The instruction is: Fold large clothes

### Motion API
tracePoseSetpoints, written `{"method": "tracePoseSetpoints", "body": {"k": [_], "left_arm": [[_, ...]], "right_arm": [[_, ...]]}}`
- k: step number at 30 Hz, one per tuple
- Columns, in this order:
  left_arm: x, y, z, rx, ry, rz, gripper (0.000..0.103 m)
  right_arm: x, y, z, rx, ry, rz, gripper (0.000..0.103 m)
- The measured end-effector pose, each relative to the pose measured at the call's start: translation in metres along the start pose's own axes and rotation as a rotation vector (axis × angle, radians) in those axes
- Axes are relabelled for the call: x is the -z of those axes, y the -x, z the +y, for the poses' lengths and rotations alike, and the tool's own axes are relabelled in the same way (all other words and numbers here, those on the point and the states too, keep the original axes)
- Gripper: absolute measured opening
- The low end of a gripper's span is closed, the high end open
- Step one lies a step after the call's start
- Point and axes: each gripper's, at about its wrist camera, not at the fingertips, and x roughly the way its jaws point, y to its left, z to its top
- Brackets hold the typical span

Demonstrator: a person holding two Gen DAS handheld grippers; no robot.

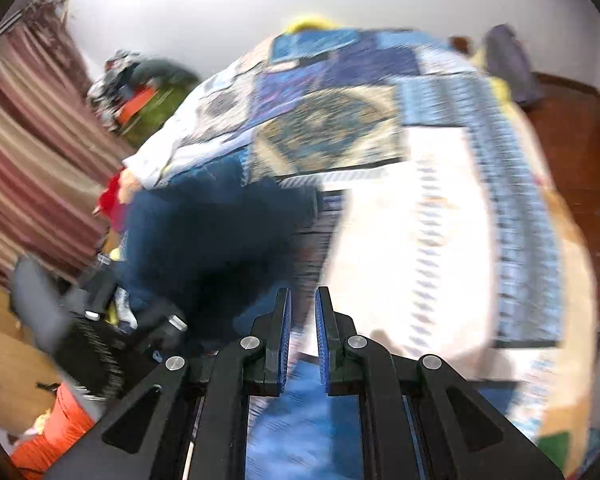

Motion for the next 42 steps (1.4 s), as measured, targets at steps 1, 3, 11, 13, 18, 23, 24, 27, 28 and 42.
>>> {"method": "tracePoseSetpoints", "body": {"k": [1,3,11,13,18,23,24,27,28,42], "left_arm": [[0.002,0.003,-0.005,-0.023,-0.025,0.004,0.034],[0.002,0.006,-0.007,-0.018,-0.035,0.037,0.041],[0.017,0.065,0.077,0.25,0.296,0.033,0.088],[0.025,0.077,0.107,0.235,0.385,0.016,0.093],[0.05,0.066,0.169,0.115,0.553,0.097,0.093],[0.081,0.007,0.181,0.219,0.68,0.265,0.093],[0.09,-0.008,0.174,0.255,0.682,0.319,0.093],[0.116,-0.031,0.146,0.341,0.711,0.374,0.098],[0.124,-0.032,0.144,0.345,0.758,0.375,0.103],[0.118,-0.011,0.132,0.226,0.673,0.325,0.103]], "right_arm": [[0.005,0.009,-0.009,0.007,0.007,-0.007,0.008],[0.012,0.016,-0.011,0.012,0.03,-0.008,0.008],[0.006,0.038,0.043,-0.055,0.191,-0.082,0.008],[-0.004,0.036,0.067,-0.083,0.238,-0.097,0.008],[-0.018,0.013,0.13,-0.093,0.375,-0.098,0.008],[-0.01,-0.054,0.157,0.014,0.482,0.036,0.008],[-0.006,-0.069,0.153,0.061,0.497,0.063,0.008],[0.009,-0.095,0.129,0.111,0.521,0.123,0.008],[0.015,-0.095,0.118,0.094,0.518,0.131,0.008],[0.042,-0.069,0.029,0.355,0.442,0.069,0.095]]}}
